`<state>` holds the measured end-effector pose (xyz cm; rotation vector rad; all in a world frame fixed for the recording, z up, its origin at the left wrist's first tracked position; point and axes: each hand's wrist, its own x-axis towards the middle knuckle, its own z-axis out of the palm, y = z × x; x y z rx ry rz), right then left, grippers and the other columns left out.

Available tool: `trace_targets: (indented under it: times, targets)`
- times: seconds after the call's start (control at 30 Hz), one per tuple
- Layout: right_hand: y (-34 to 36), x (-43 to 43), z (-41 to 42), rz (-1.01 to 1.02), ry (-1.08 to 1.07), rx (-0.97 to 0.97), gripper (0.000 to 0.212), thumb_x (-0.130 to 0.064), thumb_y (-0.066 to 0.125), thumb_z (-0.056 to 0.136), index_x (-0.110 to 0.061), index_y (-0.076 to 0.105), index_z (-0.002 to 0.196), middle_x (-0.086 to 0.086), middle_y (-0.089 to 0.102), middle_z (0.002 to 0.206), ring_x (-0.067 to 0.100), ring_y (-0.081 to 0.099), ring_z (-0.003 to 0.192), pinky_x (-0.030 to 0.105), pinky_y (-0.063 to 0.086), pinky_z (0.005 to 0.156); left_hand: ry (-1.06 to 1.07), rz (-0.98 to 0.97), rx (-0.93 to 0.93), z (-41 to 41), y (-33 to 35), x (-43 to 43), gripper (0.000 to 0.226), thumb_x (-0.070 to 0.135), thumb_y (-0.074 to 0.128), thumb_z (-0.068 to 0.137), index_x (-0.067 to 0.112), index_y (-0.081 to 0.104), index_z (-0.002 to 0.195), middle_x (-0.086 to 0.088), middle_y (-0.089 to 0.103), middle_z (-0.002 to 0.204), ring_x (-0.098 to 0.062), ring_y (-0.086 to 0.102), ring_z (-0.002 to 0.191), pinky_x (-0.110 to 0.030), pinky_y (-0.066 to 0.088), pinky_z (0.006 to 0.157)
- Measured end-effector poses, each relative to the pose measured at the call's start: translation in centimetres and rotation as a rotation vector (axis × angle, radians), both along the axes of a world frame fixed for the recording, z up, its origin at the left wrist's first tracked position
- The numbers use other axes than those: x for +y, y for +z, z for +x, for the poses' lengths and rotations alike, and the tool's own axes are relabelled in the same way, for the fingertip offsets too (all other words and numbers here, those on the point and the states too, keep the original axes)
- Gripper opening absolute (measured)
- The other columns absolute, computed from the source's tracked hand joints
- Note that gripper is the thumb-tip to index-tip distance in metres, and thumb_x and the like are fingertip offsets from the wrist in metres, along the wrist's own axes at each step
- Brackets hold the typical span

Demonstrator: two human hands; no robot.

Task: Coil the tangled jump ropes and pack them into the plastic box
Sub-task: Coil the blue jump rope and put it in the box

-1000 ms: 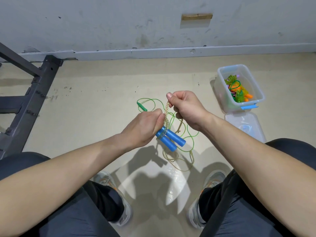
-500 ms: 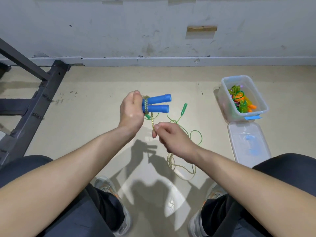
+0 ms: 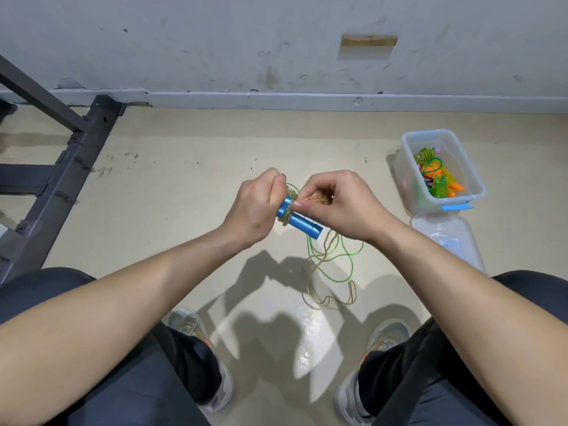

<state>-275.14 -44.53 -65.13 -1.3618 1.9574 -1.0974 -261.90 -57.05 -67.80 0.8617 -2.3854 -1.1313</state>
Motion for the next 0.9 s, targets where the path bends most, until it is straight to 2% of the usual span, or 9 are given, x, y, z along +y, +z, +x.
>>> trace_targets:
  times: [0.13, 0.23, 0.33, 0.43, 0.53, 0.6, 0.73, 0.83, 0.9]
  targets:
    - [-0.5, 0.0, -0.4, -0.039, -0.077, -0.074, 0.018, -0.023, 0.082, 0.083, -0.019, 0.067, 0.074, -0.014, 0.053, 0.057, 0.004, 0.042, 0.054, 0.021, 0.034, 0.054, -0.084, 0.027, 0.006, -0.1, 0.7, 0.0, 0.04, 0.024, 0.038, 0.107, 0.019, 0.034, 0.068, 0.005, 0.038, 0.059, -0.009, 0.034, 0.055, -0.025, 0.029, 0.054]
    - [-0.8, 0.1, -0.7, -0.096, -0.003, -0.495, 0.015, -0.016, 0.074, 0.089, -0.015, 0.065, 0.077, -0.01, 0.061, 0.063, 0.006, 0.05, 0.057, 0.019, 0.039, 0.055, -0.087, 0.201, 0.07, -0.3, 1.0, 0.4, 0.036, 0.03, 0.039, 0.103, 0.018, 0.037, 0.07, 0.003, 0.042, 0.06, -0.015, 0.038, 0.055, -0.029, 0.035, 0.052]
    - [-1.1, 0.3, 0.0, -0.028, -0.02, -0.985, 0.024, -0.024, 0.063, 0.093, -0.019, 0.066, 0.07, -0.002, 0.06, 0.063, 0.01, 0.052, 0.054, 0.021, 0.041, 0.051, -0.056, 0.395, 0.152, -0.5, 1.4, 0.8, 0.036, 0.029, 0.04, 0.104, 0.017, 0.036, 0.071, 0.004, 0.037, 0.059, -0.015, 0.035, 0.05, -0.024, 0.032, 0.045]
    - [-1.9, 0.0, 1.4, 0.094, -0.162, -1.109, 0.038, -0.027, 0.054, 0.101, -0.022, 0.063, 0.064, -0.004, 0.046, 0.056, 0.007, 0.037, 0.046, 0.02, 0.032, 0.045, 0.038, 0.511, 0.199, -0.8, 1.7, 1.2, 0.038, 0.022, 0.037, 0.109, 0.016, 0.037, 0.071, 0.004, 0.039, 0.056, -0.012, 0.034, 0.044, -0.023, 0.029, 0.043]
    - [-3.2, -0.1, 3.4, 0.154, -0.244, -0.948, 0.029, -0.015, 0.045, 0.102, -0.017, 0.055, 0.075, -0.001, 0.039, 0.06, 0.01, 0.031, 0.045, 0.024, 0.033, 0.05, 0.201, 0.472, 0.197, -0.8, 0.6, 0.5, 0.039, 0.027, 0.035, 0.108, 0.015, 0.039, 0.071, -0.001, 0.043, 0.058, -0.014, 0.035, 0.044, -0.026, 0.031, 0.044]
    - [-3.7, 0.0, 4.9, 0.166, -0.252, -0.721, 0.029, -0.021, 0.043, 0.103, -0.015, 0.059, 0.08, -0.001, 0.045, 0.055, 0.014, 0.038, 0.047, 0.029, 0.038, 0.054, 0.284, 0.352, 0.149, -0.6, -0.3, 0.0, 0.038, 0.035, 0.034, 0.104, 0.016, 0.04, 0.071, -0.004, 0.046, 0.063, -0.018, 0.04, 0.05, -0.032, 0.035, 0.05]
    - [-3.8, 0.1, 6.9, 0.278, -0.047, 0.036, 0.019, -0.026, 0.044, 0.1, -0.015, 0.059, 0.105, 0.007, 0.067, 0.078, 0.027, 0.061, 0.078, 0.036, 0.048, 0.069, 0.328, 0.057, 0.023, -0.5, -0.9, -0.4, 0.036, 0.027, 0.034, 0.107, 0.012, 0.039, 0.074, -0.001, 0.044, 0.066, -0.019, 0.04, 0.06, -0.036, 0.028, 0.062]
    - [-2.8, 0.1, 7.0, 0.353, 0.055, 0.276, 0.016, -0.023, 0.045, 0.097, -0.017, 0.043, 0.082, 0.007, 0.056, 0.076, 0.034, 0.054, 0.078, 0.037, 0.041, 0.063, 0.207, -0.105, -0.036, -0.3, -1.1, -0.4, 0.033, 0.024, 0.035, 0.107, 0.012, 0.033, 0.076, -0.003, 0.041, 0.059, -0.025, 0.037, 0.056, -0.042, 0.027, 0.058]
    - [-1.9, 0.0, 5.8, 0.272, 0.029, 0.391, 0.02, -0.023, 0.047, 0.094, -0.016, 0.049, 0.075, 0.007, 0.057, 0.072, 0.034, 0.057, 0.075, 0.038, 0.047, 0.064, 0.127, -0.169, -0.099, 0.0, -1.7, -0.4, 0.032, 0.023, 0.035, 0.106, 0.013, 0.031, 0.075, -0.001, 0.038, 0.057, -0.026, 0.035, 0.054, -0.043, 0.027, 0.056]
